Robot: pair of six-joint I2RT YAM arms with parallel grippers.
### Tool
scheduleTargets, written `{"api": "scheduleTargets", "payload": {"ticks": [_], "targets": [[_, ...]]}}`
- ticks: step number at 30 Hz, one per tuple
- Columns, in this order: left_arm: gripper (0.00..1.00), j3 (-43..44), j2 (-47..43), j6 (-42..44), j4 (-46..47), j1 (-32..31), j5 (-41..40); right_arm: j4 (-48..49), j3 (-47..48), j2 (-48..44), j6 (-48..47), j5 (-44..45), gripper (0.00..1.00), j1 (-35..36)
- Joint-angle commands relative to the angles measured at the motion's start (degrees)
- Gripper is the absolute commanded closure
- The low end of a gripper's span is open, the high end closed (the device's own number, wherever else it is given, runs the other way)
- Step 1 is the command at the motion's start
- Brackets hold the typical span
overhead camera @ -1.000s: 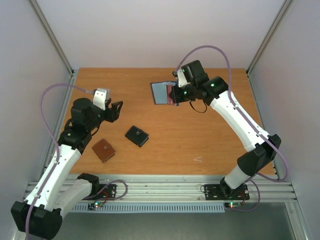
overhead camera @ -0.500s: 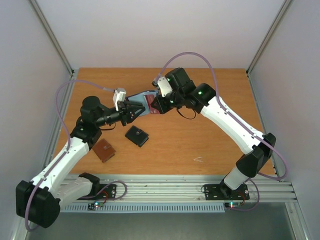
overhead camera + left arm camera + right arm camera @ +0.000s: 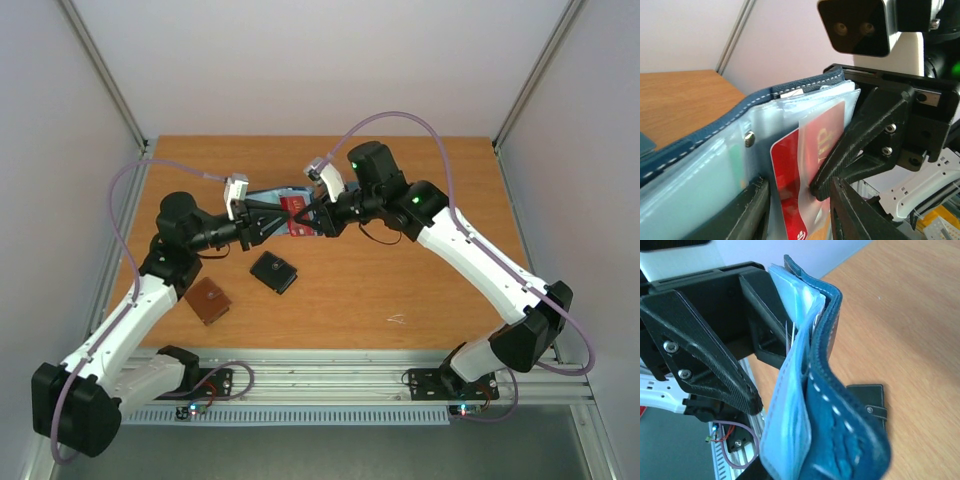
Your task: Take the credit cards out of the card holder
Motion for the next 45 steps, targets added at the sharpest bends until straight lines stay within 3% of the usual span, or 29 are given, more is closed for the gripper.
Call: {"api": "scheduleTargets", "payload": {"ticks": [1, 6, 8, 10, 11, 17, 21, 24, 30, 37, 45], "targets": [[0.65, -0.1, 0.0, 0.1, 2.8, 0.5, 2.4, 6.1, 1.5, -2.1, -2.3, -11.6, 0.99, 0.7], [0.69, -0.2, 0.1, -0.5, 6.2, -0.9, 2.9, 7.1, 2.2, -0.5, -1.9, -14.3, 0.99, 0.8], [0.79, -0.3, 0.2, -1.0, 9.0, -1.7, 3.6, 7.0, 2.3, 0.1, -1.7, -15.2, 0.99, 0.7], [0.96, -0.3, 0.1, -1.5, 11.7, -2.1, 4.9, 7.4, 1.8, -0.1, -1.6, -15.5, 0.98, 0.8], [0.99, -0.3, -0.2, -1.5, 12.5, -2.3, 5.9, 7.6, 1.3, -0.4, -1.7, -15.1, 0.97, 0.8], [1.00, -1.3, -2.9, -0.5, 12.0, -2.4, 6.9, 7.0, -1.2, -3.2, -1.0, -14.9, 0.76, -1.8], [1.00, -1.7, -4.2, 0.6, 10.0, -2.1, 6.1, 6.1, -2.1, -5.1, -0.2, -18.4, 0.56, -4.9], [1.00, -1.9, -4.4, 1.4, 9.0, -2.0, 6.2, 3.6, -1.3, -5.2, -0.7, -20.2, 0.52, -6.1], [1.00, -1.9, -4.5, 1.7, 8.6, -2.0, 6.7, 2.1, -0.8, -4.7, -0.7, -22.4, 0.61, -7.1], [1.00, -1.7, -4.7, 2.0, 7.4, -1.7, 6.8, 2.1, -1.4, -5.1, -0.1, -22.1, 0.96, -8.3], [1.00, -1.2, -6.4, 6.3, -0.4, -0.4, 7.6, -0.5, -1.8, -6.4, -1.1, -22.7, 0.99, -11.1]]}}
